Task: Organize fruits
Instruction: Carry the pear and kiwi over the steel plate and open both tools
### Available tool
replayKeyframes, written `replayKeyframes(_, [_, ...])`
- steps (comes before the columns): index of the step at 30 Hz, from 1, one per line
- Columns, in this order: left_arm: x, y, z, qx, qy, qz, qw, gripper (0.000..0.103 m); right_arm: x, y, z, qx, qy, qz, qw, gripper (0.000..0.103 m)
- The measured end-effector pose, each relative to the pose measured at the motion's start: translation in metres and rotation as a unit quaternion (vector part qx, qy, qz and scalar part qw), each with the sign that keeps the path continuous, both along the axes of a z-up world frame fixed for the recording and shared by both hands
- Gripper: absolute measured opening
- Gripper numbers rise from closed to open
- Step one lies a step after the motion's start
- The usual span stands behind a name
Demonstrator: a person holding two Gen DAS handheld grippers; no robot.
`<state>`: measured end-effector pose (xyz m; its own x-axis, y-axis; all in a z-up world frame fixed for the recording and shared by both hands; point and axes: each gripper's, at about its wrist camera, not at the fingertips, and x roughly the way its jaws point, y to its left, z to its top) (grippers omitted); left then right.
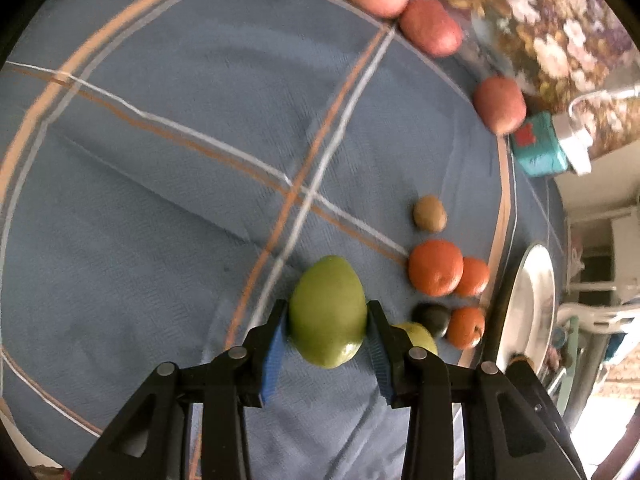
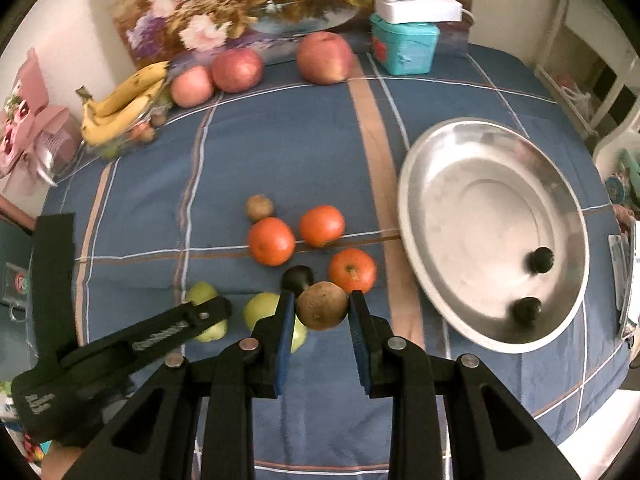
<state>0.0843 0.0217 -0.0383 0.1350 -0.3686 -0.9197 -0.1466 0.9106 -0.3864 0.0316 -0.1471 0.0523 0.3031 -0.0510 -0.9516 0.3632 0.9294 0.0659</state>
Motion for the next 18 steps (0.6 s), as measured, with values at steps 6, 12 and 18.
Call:
replayKeyframes(6, [0.002,0.011,0.028,0.012,-0.048,0.025,0.9985,0.040,-0.009,-0.045,-0.001,-0.005,0.005,-0.071,0.997,0.028])
replayKeyframes(12, [-0.005,-0.010,0.046,-0.004,-0.085,-0.014,0.9963,0.041,-0.027,-0.102,-0.002,-0.023,0.013,-0.160,0.987,0.028])
replayKeyframes(18, [-0.015,-0.064,0.064,-0.035,-0.123,-0.103,0.9864,0.041,-0.049,-0.146,0.000,-0.029,0.003,-0.225,0.974,0.028])
